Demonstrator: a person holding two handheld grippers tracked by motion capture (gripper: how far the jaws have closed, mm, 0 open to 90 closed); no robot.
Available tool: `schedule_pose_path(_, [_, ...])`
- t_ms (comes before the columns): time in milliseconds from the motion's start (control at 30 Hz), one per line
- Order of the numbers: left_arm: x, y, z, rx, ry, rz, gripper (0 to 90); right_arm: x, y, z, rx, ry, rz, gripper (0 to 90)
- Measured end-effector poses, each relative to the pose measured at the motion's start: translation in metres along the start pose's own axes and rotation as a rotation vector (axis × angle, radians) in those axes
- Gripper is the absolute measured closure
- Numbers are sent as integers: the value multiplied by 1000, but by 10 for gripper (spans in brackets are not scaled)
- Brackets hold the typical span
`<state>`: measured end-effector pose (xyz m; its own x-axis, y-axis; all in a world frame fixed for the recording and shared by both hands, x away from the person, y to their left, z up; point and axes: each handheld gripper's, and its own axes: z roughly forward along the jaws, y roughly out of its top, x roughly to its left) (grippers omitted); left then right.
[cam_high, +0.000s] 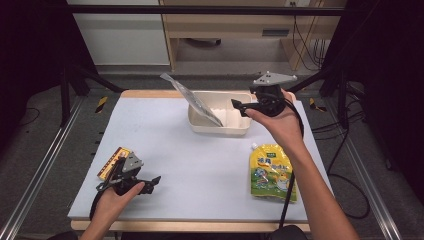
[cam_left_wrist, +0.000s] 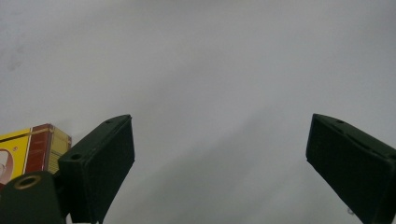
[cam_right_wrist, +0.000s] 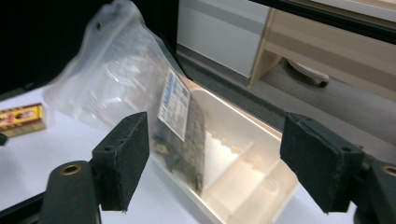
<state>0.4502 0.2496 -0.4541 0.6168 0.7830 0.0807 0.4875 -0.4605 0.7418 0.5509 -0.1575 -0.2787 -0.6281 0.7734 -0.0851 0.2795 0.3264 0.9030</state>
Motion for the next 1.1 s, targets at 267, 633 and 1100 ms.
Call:
schedule_pose_path(267, [0, 0, 0, 6, 0, 2, 76, -9, -30, -9, 18, -39, 29, 221])
schedule_pose_path(633, [0, -1, 0, 9, 0, -1, 76, -21, -65, -16, 42, -87, 73, 269])
schedule_pose_path(1100, [0, -1, 0, 9, 3, -1, 76, -47, -129, -28, 128, -175, 157, 401])
